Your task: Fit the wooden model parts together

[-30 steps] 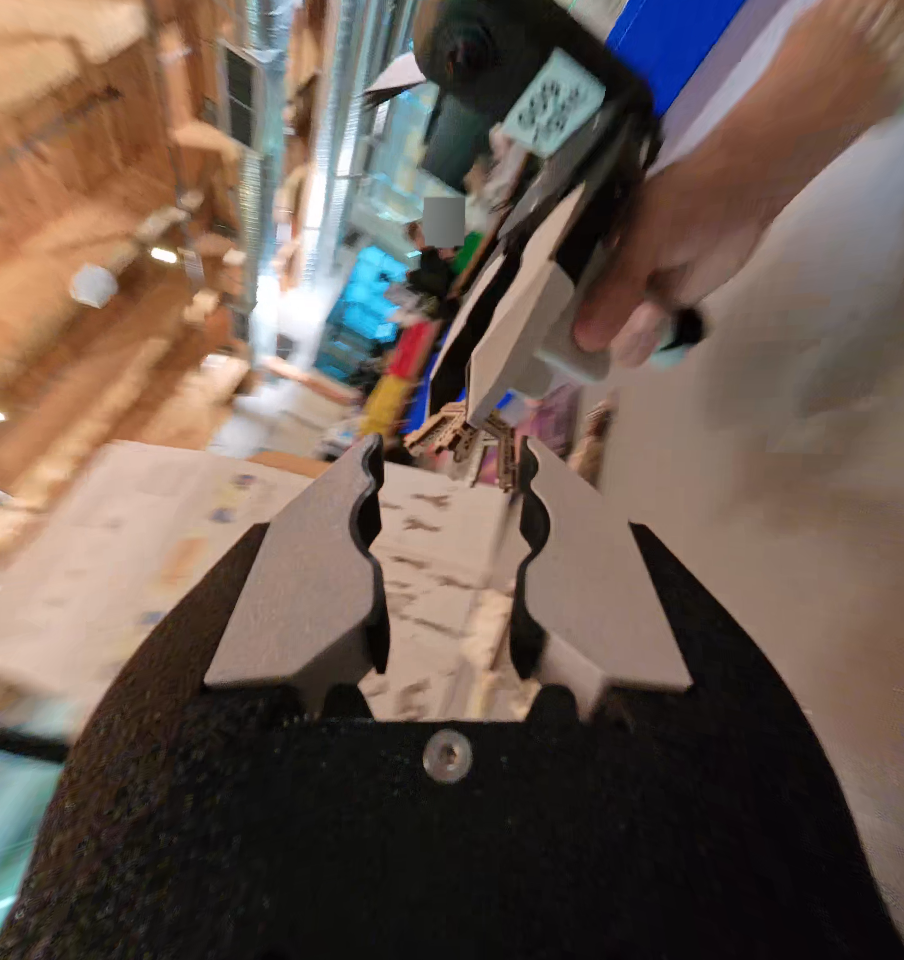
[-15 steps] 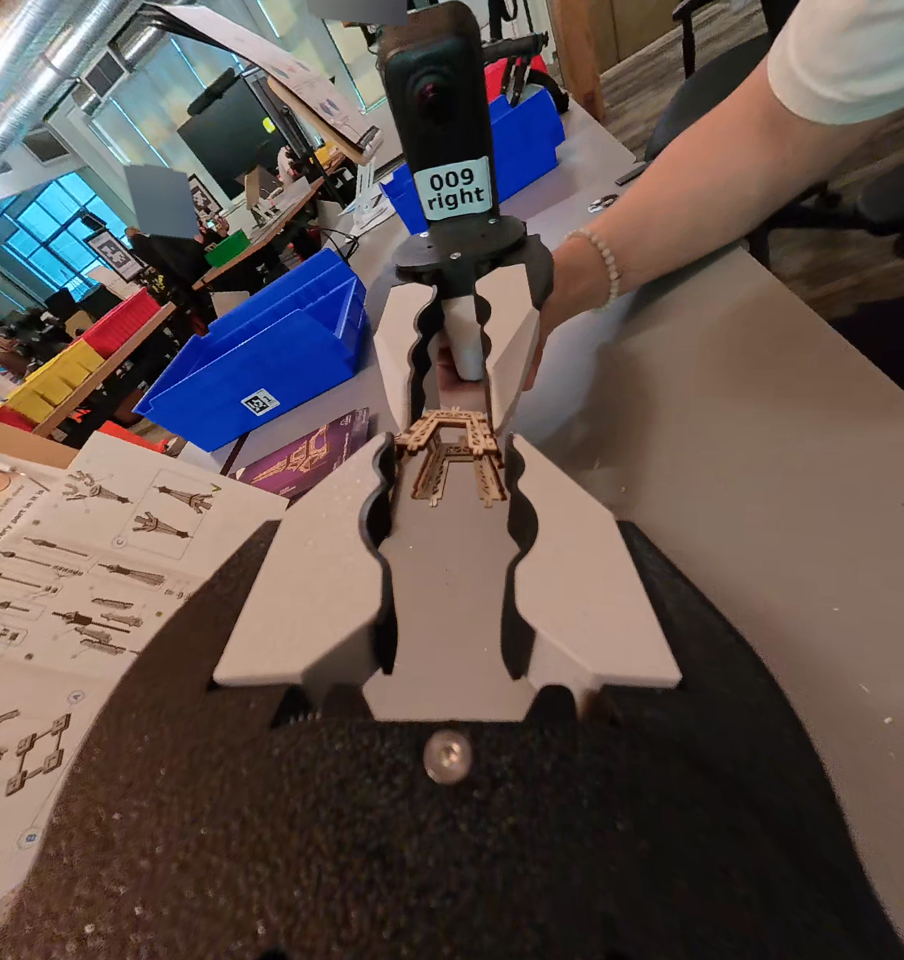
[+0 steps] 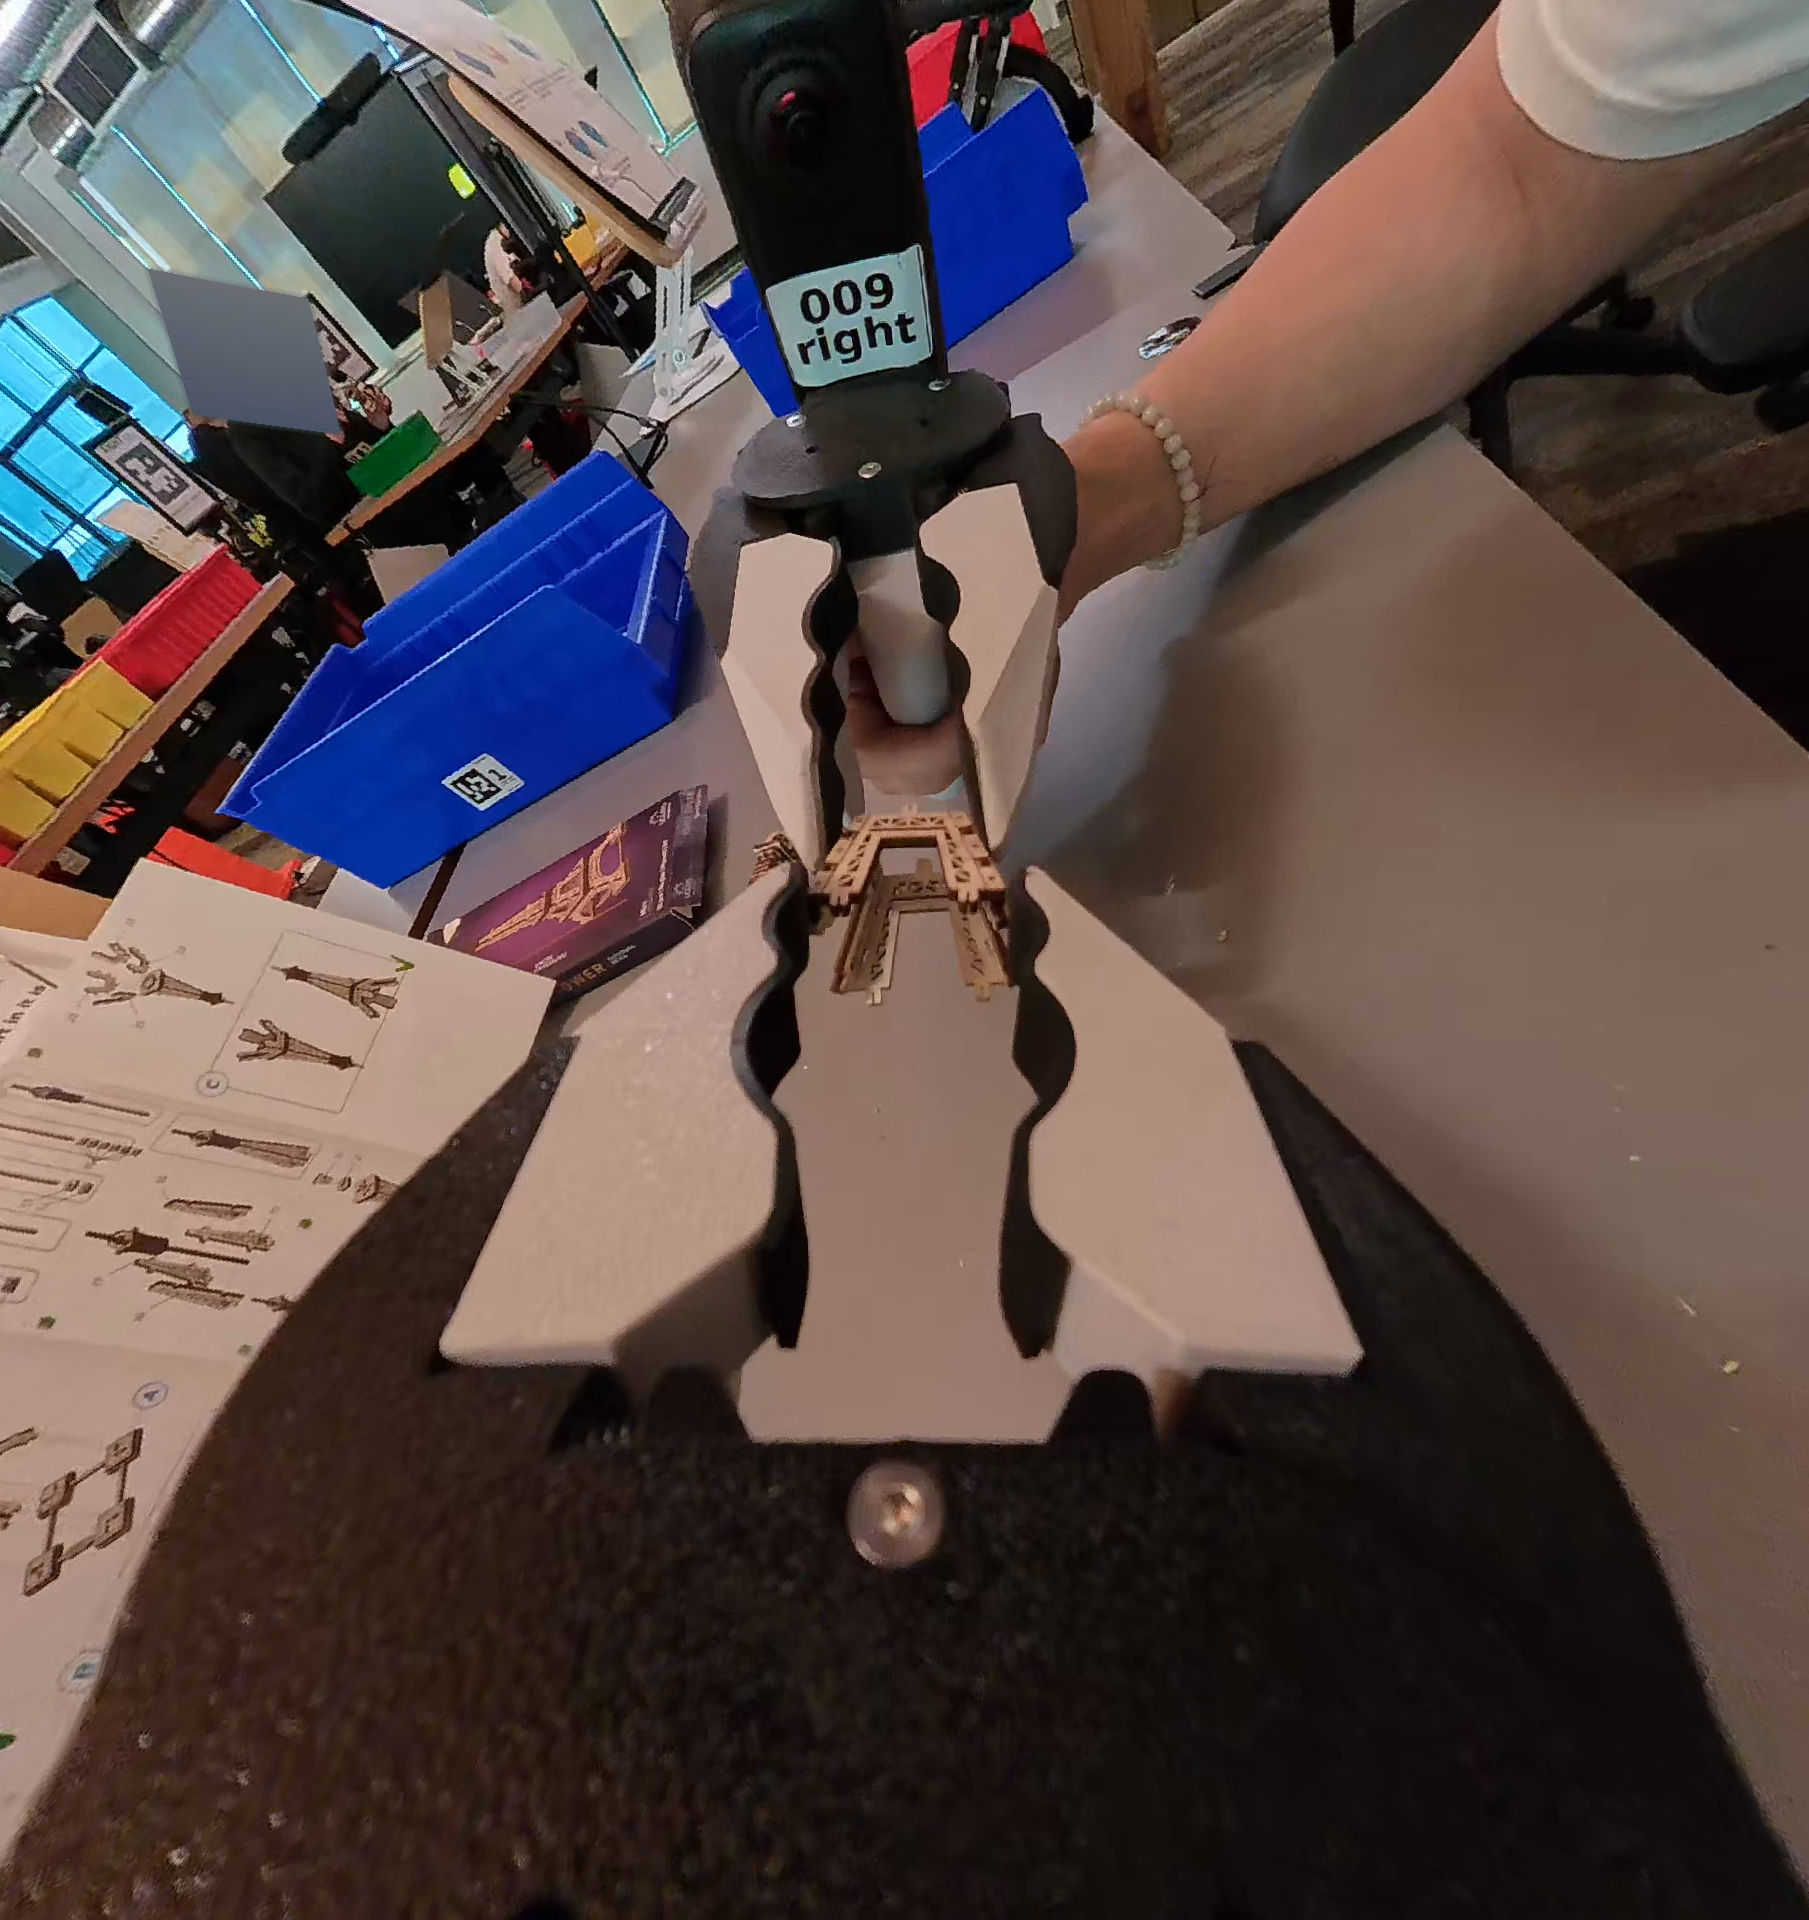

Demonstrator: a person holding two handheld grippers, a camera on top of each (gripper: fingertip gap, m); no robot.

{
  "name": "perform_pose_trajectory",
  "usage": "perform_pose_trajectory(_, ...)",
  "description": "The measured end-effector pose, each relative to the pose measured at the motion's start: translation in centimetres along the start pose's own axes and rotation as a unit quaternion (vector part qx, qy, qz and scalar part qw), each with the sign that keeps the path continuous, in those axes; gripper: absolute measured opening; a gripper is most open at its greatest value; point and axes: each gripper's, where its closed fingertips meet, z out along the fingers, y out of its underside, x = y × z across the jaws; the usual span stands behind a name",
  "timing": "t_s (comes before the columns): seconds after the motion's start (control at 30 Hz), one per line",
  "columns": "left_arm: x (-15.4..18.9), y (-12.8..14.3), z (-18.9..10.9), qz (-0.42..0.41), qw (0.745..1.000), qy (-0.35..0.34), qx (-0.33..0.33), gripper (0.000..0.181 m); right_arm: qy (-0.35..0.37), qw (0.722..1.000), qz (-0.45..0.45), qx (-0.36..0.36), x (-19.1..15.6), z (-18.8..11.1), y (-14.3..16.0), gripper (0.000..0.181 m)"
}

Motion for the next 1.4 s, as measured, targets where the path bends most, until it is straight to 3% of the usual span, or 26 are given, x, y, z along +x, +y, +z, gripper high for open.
perform_pose_trajectory(0.47, -1.2, -0.8, -0.4, -0.028, 0.998, -0.031, 0.036, 0.038, 0.036, 0.999, 0.018, 0.032, 1.2, -0.4, -0.5, 0.027)
perform_pose_trajectory(0.63, -1.5, -0.7, -0.5, -0.02, 0.998, -0.039, 0.035, 0.042, 0.061, 0.997, -0.033, 0.033, 1.5, -0.7, -0.9, 0.027)
perform_pose_trajectory(1.1, -1.0, -0.7, -0.2, 0.115, 0.991, -0.072, 0.009, 0.035, 0.07, 0.984, -0.162, -0.003, 0.5, -0.3, -0.8, 0.028)
perform_pose_trajectory(1.17, -1.6, -0.7, -0.3, 0.151, 0.983, -0.102, -0.004, 0.034, 0.062, 0.99, -0.125, 0.014, 0.6, -0.6, -1.0, 0.031)
perform_pose_trajectory(1.33, -2.8, -0.9, -0.4, 0.299, 0.934, -0.189, -0.056, 0.034, 0.065, 0.989, 0.106, 0.079, 3.5, -1.9, -1.5, 0.069)
perform_pose_trajectory(1.4, -2.8, -1.2, -0.3, 0.352, 0.909, -0.213, -0.072, 0.034, 0.043, 0.981, 0.158, 0.102, 3.5, -2.0, -1.7, 0.06)
